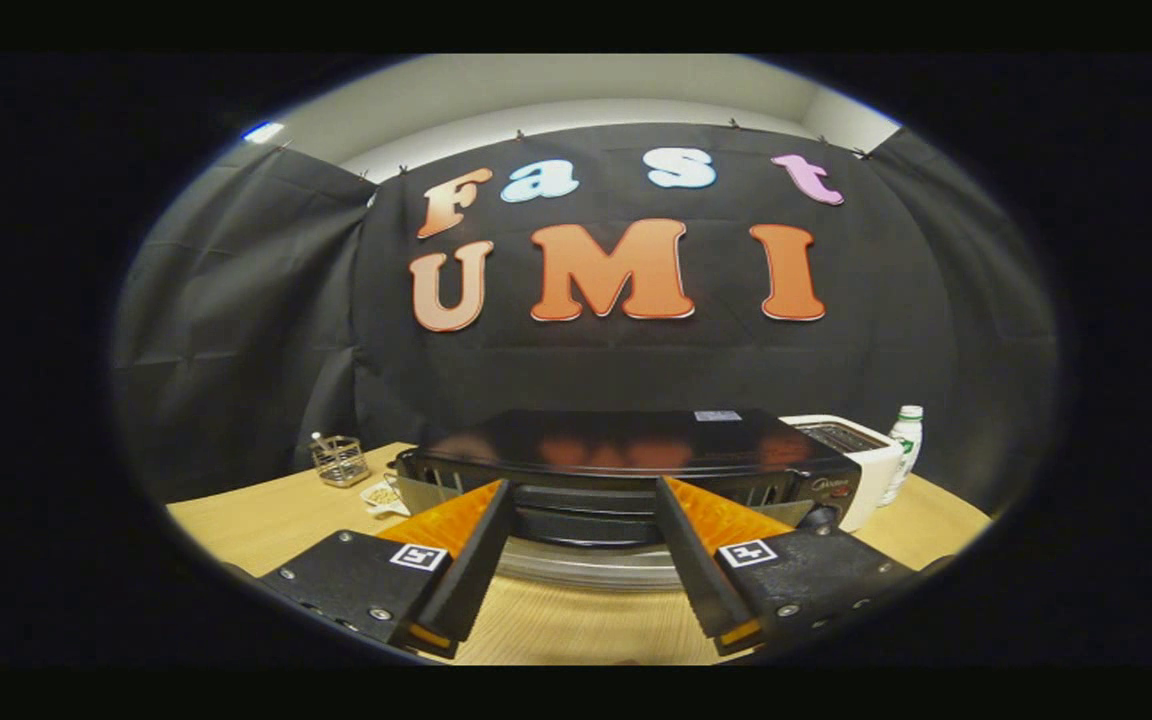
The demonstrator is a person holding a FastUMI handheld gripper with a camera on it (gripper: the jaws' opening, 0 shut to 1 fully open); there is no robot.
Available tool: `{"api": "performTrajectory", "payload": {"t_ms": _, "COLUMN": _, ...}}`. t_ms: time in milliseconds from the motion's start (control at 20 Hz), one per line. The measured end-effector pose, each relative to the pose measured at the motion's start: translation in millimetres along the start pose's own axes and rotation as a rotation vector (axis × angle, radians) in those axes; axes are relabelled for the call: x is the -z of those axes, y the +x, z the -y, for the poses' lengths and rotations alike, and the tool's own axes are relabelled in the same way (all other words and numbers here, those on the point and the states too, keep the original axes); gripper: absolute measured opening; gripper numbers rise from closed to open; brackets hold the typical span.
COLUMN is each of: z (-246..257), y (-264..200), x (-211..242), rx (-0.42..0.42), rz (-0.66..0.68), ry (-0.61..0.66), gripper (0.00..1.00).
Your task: Open the toaster oven, put the food inside, and close the toaster oven door.
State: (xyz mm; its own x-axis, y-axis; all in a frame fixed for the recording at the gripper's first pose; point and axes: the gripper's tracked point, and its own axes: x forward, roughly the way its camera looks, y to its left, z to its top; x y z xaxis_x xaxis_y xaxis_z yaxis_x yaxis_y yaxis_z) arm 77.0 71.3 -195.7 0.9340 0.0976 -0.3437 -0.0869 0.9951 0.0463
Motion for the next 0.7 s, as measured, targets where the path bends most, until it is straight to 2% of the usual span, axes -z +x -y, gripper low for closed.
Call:
{"api": "performTrajectory", "payload": {"t_ms": 200, "z": -3.3, "y": -26.1, "x": 11.2, "rx": -0.042, "rz": -0.039, "ry": -0.021, "gripper": 0.82}}
{"api": "performTrajectory", "payload": {"t_ms": 300, "z": -5.3, "y": -39.3, "x": 20.3, "rx": -0.064, "rz": -0.063, "ry": -0.005, "gripper": 0.77}}
{"api": "performTrajectory", "payload": {"t_ms": 450, "z": -8.3, "y": -53.6, "x": 50.5, "rx": -0.084, "rz": -0.152, "ry": -0.033, "gripper": 0.77}}
{"api": "performTrajectory", "payload": {"t_ms": 500, "z": -14.2, "y": -57.3, "x": 63.3, "rx": -0.117, "rz": -0.189, "ry": -0.050, "gripper": 0.77}}
{"api": "performTrajectory", "payload": {"t_ms": 700, "z": -16.0, "y": -74.1, "x": 79.8, "rx": -0.122, "rz": -0.220, "ry": -0.100, "gripper": 0.78}}
